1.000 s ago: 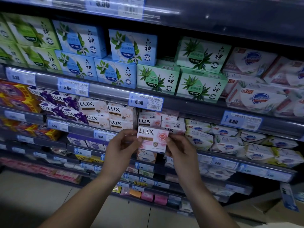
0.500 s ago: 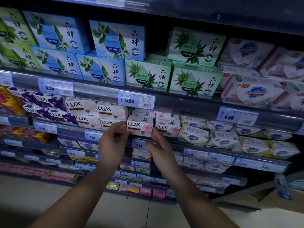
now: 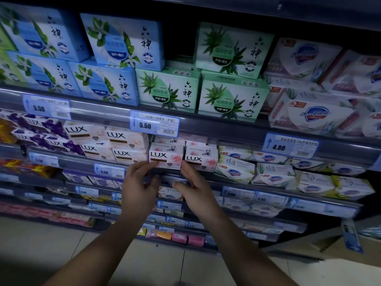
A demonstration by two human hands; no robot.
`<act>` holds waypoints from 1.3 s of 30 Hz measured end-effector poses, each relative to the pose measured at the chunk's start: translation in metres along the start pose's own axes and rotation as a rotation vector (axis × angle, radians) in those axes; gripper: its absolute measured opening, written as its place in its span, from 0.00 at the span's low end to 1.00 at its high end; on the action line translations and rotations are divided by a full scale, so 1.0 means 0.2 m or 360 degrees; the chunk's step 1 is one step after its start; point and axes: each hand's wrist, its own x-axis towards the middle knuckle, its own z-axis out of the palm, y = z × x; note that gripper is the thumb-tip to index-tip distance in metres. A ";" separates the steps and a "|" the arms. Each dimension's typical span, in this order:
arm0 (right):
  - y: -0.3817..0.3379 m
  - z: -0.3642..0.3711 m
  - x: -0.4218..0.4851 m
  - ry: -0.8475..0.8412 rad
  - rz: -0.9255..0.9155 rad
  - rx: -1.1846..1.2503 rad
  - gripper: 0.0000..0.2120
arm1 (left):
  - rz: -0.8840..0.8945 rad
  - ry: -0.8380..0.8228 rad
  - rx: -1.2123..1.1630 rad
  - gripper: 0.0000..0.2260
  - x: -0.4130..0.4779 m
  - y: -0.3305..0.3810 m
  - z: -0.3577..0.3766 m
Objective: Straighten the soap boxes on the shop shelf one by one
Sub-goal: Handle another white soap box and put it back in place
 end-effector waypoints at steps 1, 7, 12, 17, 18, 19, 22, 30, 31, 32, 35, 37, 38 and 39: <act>0.00 -0.01 0.00 0.0012 -0.0005 0.0003 0.31 | -0.0004 0.0002 -0.0003 0.17 0.00 0.00 0.01; 0.02 -0.23 -0.08 0.0418 -0.0147 0.0156 0.18 | 0.0007 0.0017 0.0022 0.18 -0.04 -0.01 0.05; -0.01 -0.41 -0.12 0.0669 -0.0290 0.0120 0.16 | -0.0113 0.0054 -0.0026 0.18 -0.04 0.04 0.05; -0.06 -0.45 -0.06 0.0633 -0.0165 0.0011 0.15 | 0.0197 -0.0094 -0.0001 0.20 -0.08 0.23 0.11; -0.06 -0.45 -0.05 0.0591 -0.0130 -0.0031 0.17 | 0.0237 -0.0162 0.0027 0.23 -0.07 0.27 0.14; -0.07 -0.43 -0.04 0.0562 -0.0109 -0.0076 0.19 | 0.0241 -0.0206 0.0063 0.26 -0.06 0.30 0.18; -0.07 -0.41 -0.04 0.0543 -0.0089 -0.0168 0.22 | 0.0121 -0.0260 0.0178 0.32 -0.02 0.36 0.25; -0.09 -0.42 -0.05 0.0379 -0.0237 -0.0306 0.21 | 0.0051 -0.0323 0.0054 0.28 -0.01 0.41 0.26; -0.09 -0.42 -0.06 0.0381 -0.0259 -0.0262 0.20 | 0.0033 -0.0330 -0.0050 0.26 -0.01 0.41 0.26; -0.09 -0.42 -0.06 0.0389 -0.0269 -0.0215 0.20 | 0.0003 -0.0326 -0.0133 0.25 -0.01 0.42 0.26; -0.07 -0.41 -0.05 0.0435 -0.0230 -0.0098 0.19 | -0.0046 -0.0222 -0.0164 0.22 -0.02 0.42 0.27; -0.06 -0.41 -0.04 0.0474 -0.0207 -0.0086 0.19 | -0.0065 -0.0146 -0.0131 0.22 -0.05 0.41 0.27; -0.05 -0.41 -0.03 0.0482 -0.0209 -0.0100 0.20 | -0.0096 -0.0133 -0.0127 0.22 -0.06 0.39 0.27; -0.04 -0.41 -0.03 0.0482 -0.0212 -0.0128 0.20 | -0.0138 -0.0136 -0.0125 0.22 -0.08 0.38 0.27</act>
